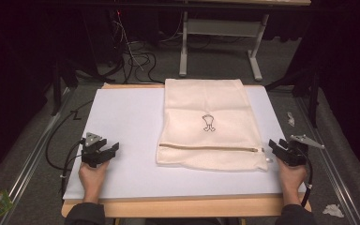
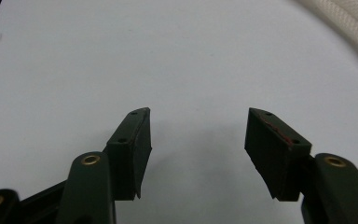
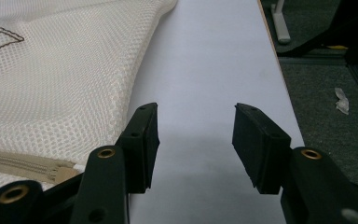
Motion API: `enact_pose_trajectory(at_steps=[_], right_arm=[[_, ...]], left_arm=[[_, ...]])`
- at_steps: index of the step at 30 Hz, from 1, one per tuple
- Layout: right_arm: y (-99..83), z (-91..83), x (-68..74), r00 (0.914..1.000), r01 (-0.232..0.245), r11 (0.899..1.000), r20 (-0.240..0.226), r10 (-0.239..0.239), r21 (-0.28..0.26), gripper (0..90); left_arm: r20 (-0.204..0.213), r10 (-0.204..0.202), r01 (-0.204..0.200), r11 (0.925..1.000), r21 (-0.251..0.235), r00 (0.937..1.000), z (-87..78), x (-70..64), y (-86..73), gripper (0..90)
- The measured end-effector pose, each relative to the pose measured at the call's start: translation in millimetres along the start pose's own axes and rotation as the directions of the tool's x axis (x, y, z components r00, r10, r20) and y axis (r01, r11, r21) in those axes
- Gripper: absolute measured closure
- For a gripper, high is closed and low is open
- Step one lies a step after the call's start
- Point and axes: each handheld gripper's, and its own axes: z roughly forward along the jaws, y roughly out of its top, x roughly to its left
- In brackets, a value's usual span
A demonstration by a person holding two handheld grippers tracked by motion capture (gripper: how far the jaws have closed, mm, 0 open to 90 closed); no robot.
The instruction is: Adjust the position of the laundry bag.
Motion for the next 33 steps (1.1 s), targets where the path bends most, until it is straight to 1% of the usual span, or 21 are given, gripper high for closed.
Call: enact_pose_trajectory(at_steps=[14,17,21,23,26,28,29,33], right_arm=[[0.2,0.5,0.3,1.0,-0.004,1.0,0.002,0.004,0.004,50.5],[0.2,0.4,-0.3,1.0,-0.003,1.0,-0.004,0.003,0.002,50.0],[0.4,0.6,-0.8,0.9999,-0.009,1.0,-0.006,0.009,0.006,49.9],[0.8,1.2,-1.3,0.9999,-0.011,1.0,-0.009,0.011,0.01,50.1],[1.7,2.4,-2.1,0.9996,-0.015,1.0,-0.022,0.016,0.024,50.7],[1.8,2.5,-2.7,0.9994,-0.018,1.0,-0.029,0.019,0.025,50.7],[1.8,1.4,-3.9,0.9989,-0.026,1.0,-0.038,0.026,0.017,50.9],[1.8,0.3,-4.1,0.9988,-0.036,0.999,-0.032,0.036,0.013,49.0]], left_arm=[[0.018,-0.006,0.006,1.0,-0.001,0.9998,-0.2,1.3,0.0,41.5],[0.03,-0.01,0.01,0.9999,0.008,0.9995,0.8,2.2,0.5,40.5],[0.033,-0.012,0.012,0.9998,0.014,0.9994,0.9,2.7,1.0,39.3],[0.044,-0.032,0.031,0.9992,0.026,0.9985,2.0,4.5,1.8,39.4],[0.054,-0.038,0.036,0.9986,0.038,0.9978,3.2,5.5,2.6,40.3],[0.057,-0.036,0.034,0.9985,0.044,0.9977,3.5,5.7,3.0,40.3],[0.051,-0.025,0.023,0.999,0.037,0.9984,2.8,4.3,3.1,41.2],[0.054,-0.01,0.009,0.9998,0.017,0.9985,2.1,0.1,3.9,40.9]])
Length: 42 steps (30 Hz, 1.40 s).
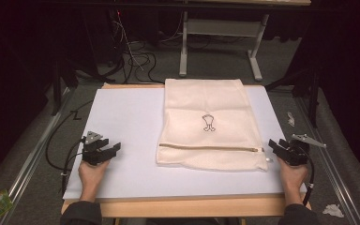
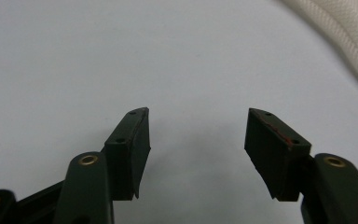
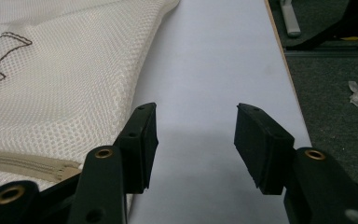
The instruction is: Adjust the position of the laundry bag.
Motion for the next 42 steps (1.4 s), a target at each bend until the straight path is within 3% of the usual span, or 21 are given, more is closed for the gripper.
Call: enact_pose_trajectory(at_steps=[6,18,22,42], right_arm=[[0.6,-4.3,-1.2,0.9997,-0.016,1.0,-0.019,0.016,0.002,50.3],[5.5,-11.8,2.9,0.9987,0.016,1.0,-0.048,-0.015,0.018,49.6],[8.4,-16.3,7.5,0.9977,0.029,0.999,-0.063,-0.027,0.017,49.6],[14.4,-10.6,19.0,0.9939,0.05,0.995,-0.102,-0.042,0.081,50.1]], left_arm=[[0.027,-0.011,0.012,0.9998,-0.016,0.9996,-1.1,-7.8,5.8,40.1],[0.084,0.008,-0.007,1.0,-0.005,0.9964,-1.5,-27.9,20.0,40.2],[0.119,0.018,-0.019,0.9998,0.005,0.9928,1.0,-38.8,25.3,40.1],[0.201,0.051,-0.062,0.9967,0.052,0.9782,21.7,-81.0,41.9,37.5]])
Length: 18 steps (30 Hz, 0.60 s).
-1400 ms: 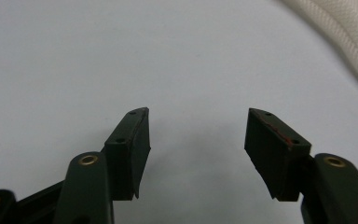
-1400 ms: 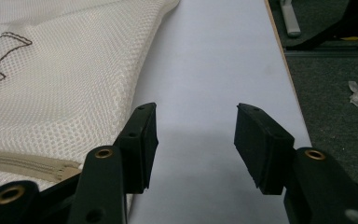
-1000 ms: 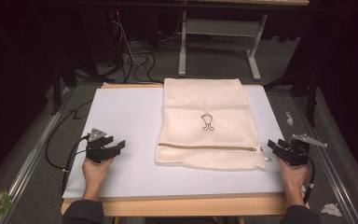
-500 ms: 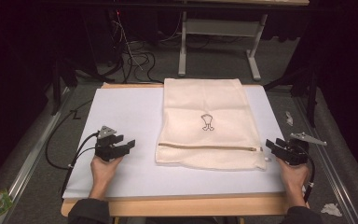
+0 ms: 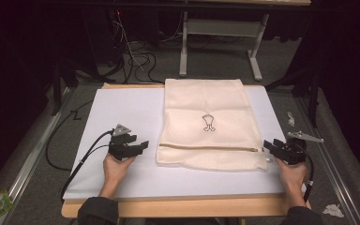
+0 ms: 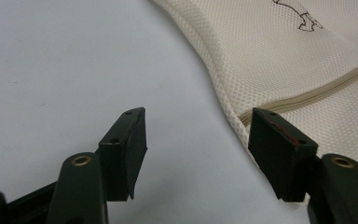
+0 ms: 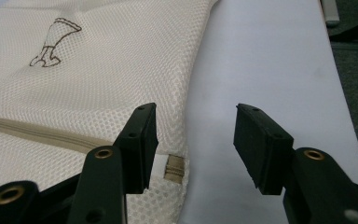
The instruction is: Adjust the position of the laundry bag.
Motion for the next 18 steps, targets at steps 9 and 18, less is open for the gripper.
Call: enact_pose_trajectory(at_steps=[9,18], right_arm=[[6.5,5.1,5.4,0.9999,0.009,0.999,-0.012,-0.009,0.04,47.8],[12.8,11.4,11.6,0.9996,0.02,0.997,-0.02,-0.018,0.072,46.3]], left_arm=[[0.044,0.008,-0.009,0.9996,0.026,0.999,17.1,-18.5,12.9,35.4],[0.057,-0.014,0.011,0.9988,0.048,0.9983,28.3,-22.6,15.7,33.6]])
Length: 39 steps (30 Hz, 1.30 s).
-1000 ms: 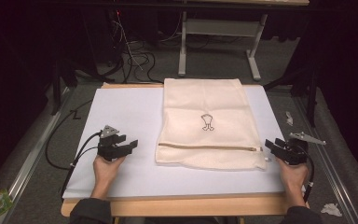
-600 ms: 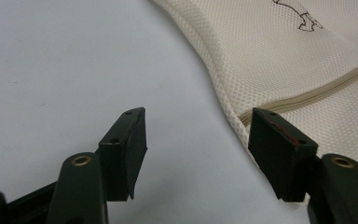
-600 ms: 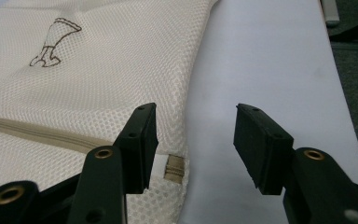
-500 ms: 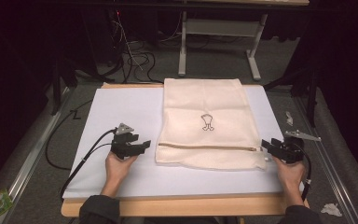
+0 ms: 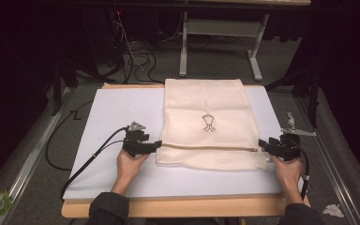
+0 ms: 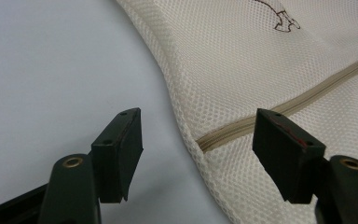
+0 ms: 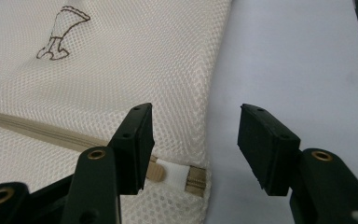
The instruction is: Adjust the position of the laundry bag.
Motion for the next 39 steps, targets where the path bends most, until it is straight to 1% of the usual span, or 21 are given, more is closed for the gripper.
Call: enact_pose_trajectory(at_steps=[1,4,7,8,11,13,15,17,20,21,22,24,26,28,31,35,37,39], right_arm=[[0.9,0.9,-0.2,1.0,0.004,1.0,-0.003,-0.004,-0.002,46.0],[2.8,1.4,0.4,1.0,-0.002,1.0,-0.006,0.002,0.002,45.8],[4.8,3.0,1.2,0.9999,-0.01,1.0,-0.008,0.011,0.02,45.6],[5.4,3.8,1.3,0.9999,-0.009,1.0,-0.009,0.009,0.026,45.6],[7.8,7.1,2.5,0.9999,-0.005,0.999,-0.012,0.006,0.042,45.8],[10.0,9.0,3.1,1.0,-0.002,0.999,-0.01,0.002,0.051,45.9],[11.8,9.6,3.8,1.0,-0.006,0.999,-0.007,0.006,0.047,46.0],[13.6,10.1,4.8,1.0,-0.007,0.999,-0.003,0.007,0.044,46.2],[13.7,13.1,4.5,0.9999,-0.011,0.998,0.005,0.011,0.062,46.3],[13.3,14.5,3.7,0.9999,-0.013,0.998,0.01,0.013,0.068,46.3],[12.9,15.7,2.5,0.9997,-0.021,0.997,0.009,0.021,0.071,46.3],[12.8,16.8,1.7,0.9996,-0.028,0.997,0.006,0.028,0.077,46.4],[13.1,18.0,1.4,0.9996,-0.026,0.997,0.005,0.026,0.079,46.7],[13.1,19.5,1.7,0.9996,-0.027,0.996,0.003,0.027,0.085,47.6],[12.4,23.5,1.9,0.9995,-0.03,0.994,0.0,0.03,0.109,49.2],[11.9,28.5,1.6,0.9994,-0.031,0.992,-0.009,0.033,0.122,52.3],[12.0,29.9,2.3,0.9993,-0.034,0.991,-0.012,0.036,0.126,54.2],[11.7,31.5,2.1,0.9992,-0.033,0.991,-0.02,0.036,0.13,57.2]], left_arm=[[-0.003,0.005,-0.005,1.0,0.0,1.0,0.7,-1.3,0.8,33.5],[0.004,0.005,-0.005,1.0,0.001,1.0,3.8,-5.4,4.1,33.4],[0.007,0.01,-0.01,0.9999,0.009,0.9999,9.4,-9.7,7.8,33.2],[0.013,0.002,-0.002,0.9999,0.011,0.9999,11.8,-10.9,9.0,33.2],[-0.001,-0.001,0.001,0.9998,0.019,1.0,18.0,-13.4,12.5,32.4],[-0.007,0.0,0.0,0.9999,0.015,1.0,20.7,-15.6,14.2,32.0],[-0.002,-0.01,0.01,0.9999,0.013,0.9999,24.1,-17.8,15.6,32.0],[-0.005,-0.009,0.009,0.9998,0.02,0.9999,27.9,-19.4,16.4,32.0],[0.003,-0.017,0.017,0.9996,0.022,0.9998,32.6,-21.3,17.2,32.0],[-0.001,-0.018,0.018,0.9995,0.027,0.9998,34.7,-21.6,17.7,32.0],[-0.013,-0.01,0.011,0.9993,0.035,0.9999,36.5,-22.4,18.1,32.0],[-0.014,-0.014,0.015,0.9989,0.044,0.9998,39.9,-23.4,18.9,32.3],[-0.029,-0.016,0.018,0.9982,0.057,0.9994,43.6,-24.2,19.2,32.5],[-0.039,-0.017,0.02,0.9973,0.071,0.9991,47.2,-24.3,18.7,32.7],[-0.044,-0.02,0.023,0.9967,0.077,0.9988,50.6,-24.3,17.6,33.0],[-0.044,-0.031,0.035,0.9961,0.081,0.9986,52.3,-23.3,18.2,34.1],[-0.046,-0.031,0.035,0.9959,0.084,0.9984,53.0,-23.1,18.4,35.1],[-0.047,-0.03,0.034,0.9957,0.086,0.9985,53.5,-22.7,18.2,38.3]])
